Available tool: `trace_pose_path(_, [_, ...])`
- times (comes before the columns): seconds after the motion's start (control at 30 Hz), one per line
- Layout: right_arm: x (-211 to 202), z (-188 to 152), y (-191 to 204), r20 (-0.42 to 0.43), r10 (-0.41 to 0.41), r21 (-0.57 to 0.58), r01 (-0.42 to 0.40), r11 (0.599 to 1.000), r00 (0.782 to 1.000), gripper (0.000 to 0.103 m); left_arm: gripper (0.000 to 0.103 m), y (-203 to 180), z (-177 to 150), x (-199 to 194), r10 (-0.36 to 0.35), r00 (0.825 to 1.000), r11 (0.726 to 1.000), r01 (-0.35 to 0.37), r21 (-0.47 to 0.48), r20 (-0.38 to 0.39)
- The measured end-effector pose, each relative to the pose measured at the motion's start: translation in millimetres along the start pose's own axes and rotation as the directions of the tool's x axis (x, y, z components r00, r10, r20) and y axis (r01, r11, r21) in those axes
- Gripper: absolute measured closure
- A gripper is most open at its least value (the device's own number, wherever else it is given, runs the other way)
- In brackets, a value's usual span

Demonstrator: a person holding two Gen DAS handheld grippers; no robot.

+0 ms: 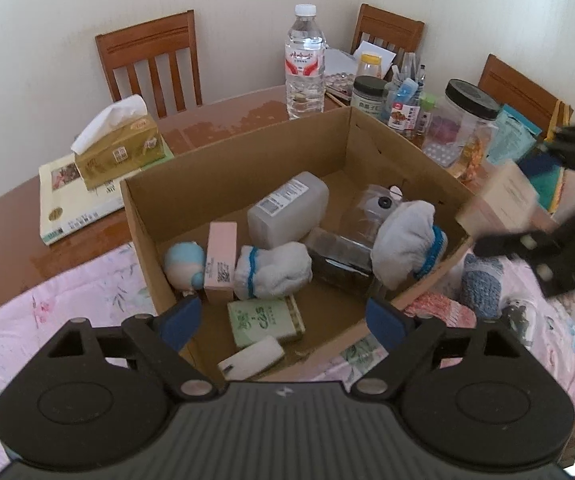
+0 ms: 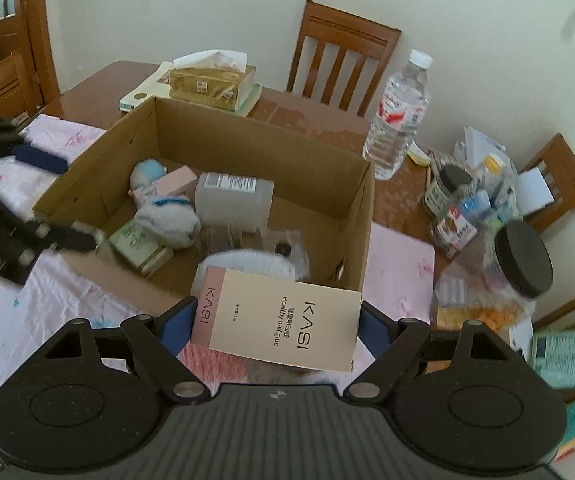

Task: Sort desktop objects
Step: 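Carry tissue pack and KASI box into the cardboard box and open both tools, then withdraw both tools from the box back over the table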

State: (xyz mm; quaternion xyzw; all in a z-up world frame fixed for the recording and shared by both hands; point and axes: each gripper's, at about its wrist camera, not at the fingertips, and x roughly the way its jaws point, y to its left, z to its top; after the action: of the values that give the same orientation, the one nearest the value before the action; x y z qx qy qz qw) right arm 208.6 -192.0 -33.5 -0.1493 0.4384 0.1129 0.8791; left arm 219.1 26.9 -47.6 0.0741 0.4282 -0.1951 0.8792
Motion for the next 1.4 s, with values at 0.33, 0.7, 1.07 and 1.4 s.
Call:
trace_pose_path(0.33, [45,45,-16,0.012,0.028,-0.023,-0.027,0.999,1.000,0.016,0.006,7,-16,-16,0.008,0.999,1.000,-0.008,-0.013,0.031])
trace_pose_path(0.7, [84,74,-19,0.008,0.045,-0.059,-0.044,0.997,0.999,0.005,0.005,3,-43,-26,0.051,0.999,0.998,-0.052,-0.038,-0.014])
trace_pose_path(1.07, [66,43,-26,0.025,0.082,-0.076,-0.080,0.994,0.996,0.002,0.005,-20,-72,-36,0.055,0.998,0.984,-0.059,-0.165,-0.032])
trace_pose_path(1.4, [18,-25,-43,0.051,0.123,-0.083,-0.119,0.989,0.991,0.000,0.005,-70,-89,-34,0.076,0.997,0.974,-0.080,-0.212,-0.026])
